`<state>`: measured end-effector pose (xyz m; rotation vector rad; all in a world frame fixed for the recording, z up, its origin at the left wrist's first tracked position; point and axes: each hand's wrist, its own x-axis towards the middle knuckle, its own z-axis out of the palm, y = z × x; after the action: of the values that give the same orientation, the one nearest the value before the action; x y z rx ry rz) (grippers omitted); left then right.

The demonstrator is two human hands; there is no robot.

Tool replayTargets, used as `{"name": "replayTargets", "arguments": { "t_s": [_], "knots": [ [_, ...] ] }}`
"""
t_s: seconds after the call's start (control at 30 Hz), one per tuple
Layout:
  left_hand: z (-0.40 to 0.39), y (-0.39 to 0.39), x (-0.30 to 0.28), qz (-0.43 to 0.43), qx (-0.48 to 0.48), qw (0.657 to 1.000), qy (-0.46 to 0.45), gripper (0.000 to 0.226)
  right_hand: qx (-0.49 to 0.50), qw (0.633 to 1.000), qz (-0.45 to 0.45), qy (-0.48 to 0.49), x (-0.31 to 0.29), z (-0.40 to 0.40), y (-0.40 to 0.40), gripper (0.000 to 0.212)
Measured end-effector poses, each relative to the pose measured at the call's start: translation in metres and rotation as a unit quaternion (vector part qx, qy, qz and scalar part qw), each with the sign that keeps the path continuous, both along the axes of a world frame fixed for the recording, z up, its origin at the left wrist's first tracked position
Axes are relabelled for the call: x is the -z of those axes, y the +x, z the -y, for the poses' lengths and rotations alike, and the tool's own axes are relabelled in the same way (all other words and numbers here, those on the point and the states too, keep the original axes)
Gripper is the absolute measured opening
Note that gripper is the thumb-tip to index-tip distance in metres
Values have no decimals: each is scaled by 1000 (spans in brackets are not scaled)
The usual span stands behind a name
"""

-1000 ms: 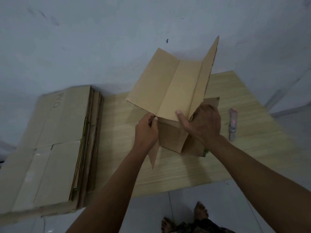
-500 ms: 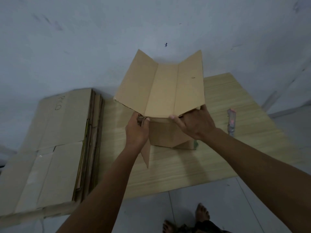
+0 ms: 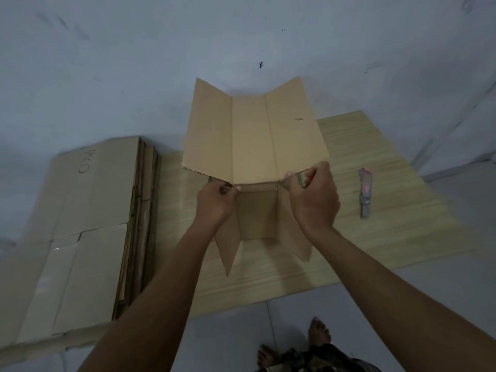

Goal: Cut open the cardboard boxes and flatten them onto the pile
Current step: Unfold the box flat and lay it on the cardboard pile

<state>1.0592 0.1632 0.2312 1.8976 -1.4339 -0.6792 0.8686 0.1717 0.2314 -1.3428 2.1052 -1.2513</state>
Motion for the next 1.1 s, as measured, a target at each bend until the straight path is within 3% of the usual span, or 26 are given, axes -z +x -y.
{"name": "replayTargets", "arguments": {
  "t_s": [0.07,0.13,0.17,0.23,0.37,0.47,0.63,0.7,0.77,0.83,0.87,0.93,1.1],
  "knots": [
    [4,9,-4,-6,41,998,44,31,-42,985,-152,-67,5,-4,1,33],
    [5,14,-11,-57,70,990,111,24,-84,943,-314,-74,14,-4,0,35],
    [5,16,-13,-81,78,983,147,24,-95,931,-346,-68,18,-4,-1,34],
    [7,21,-17,-93,97,972,194,25,-82,939,-329,-60,26,-5,-1,39],
    [6,32,-14,-124,129,956,233,28,-22,985,-166,-34,40,-19,9,95],
    [-3,35,-2,-186,126,946,233,29,-1,997,-62,-53,40,-20,13,95],
    [-13,67,19,-191,104,956,196,23,-18,984,-175,17,40,7,9,62],
    [-21,70,28,-139,14,981,137,18,-25,981,-189,18,44,14,5,59],
    [-36,60,39,-72,-110,990,44,33,-28,972,-232,30,54,16,5,56],
    [-48,43,47,-51,-158,985,-38,69,-67,961,-258,80,64,18,9,57],
    [-50,36,52,-41,-151,986,-62,84,-97,953,-260,119,69,19,9,59],
    [-46,27,63,19,-107,992,-71,92,-155,932,-264,193,79,23,8,64],
    [-17,27,97,140,-16,989,44,72,-242,874,-243,345,109,33,-10,78]
  ]
}}
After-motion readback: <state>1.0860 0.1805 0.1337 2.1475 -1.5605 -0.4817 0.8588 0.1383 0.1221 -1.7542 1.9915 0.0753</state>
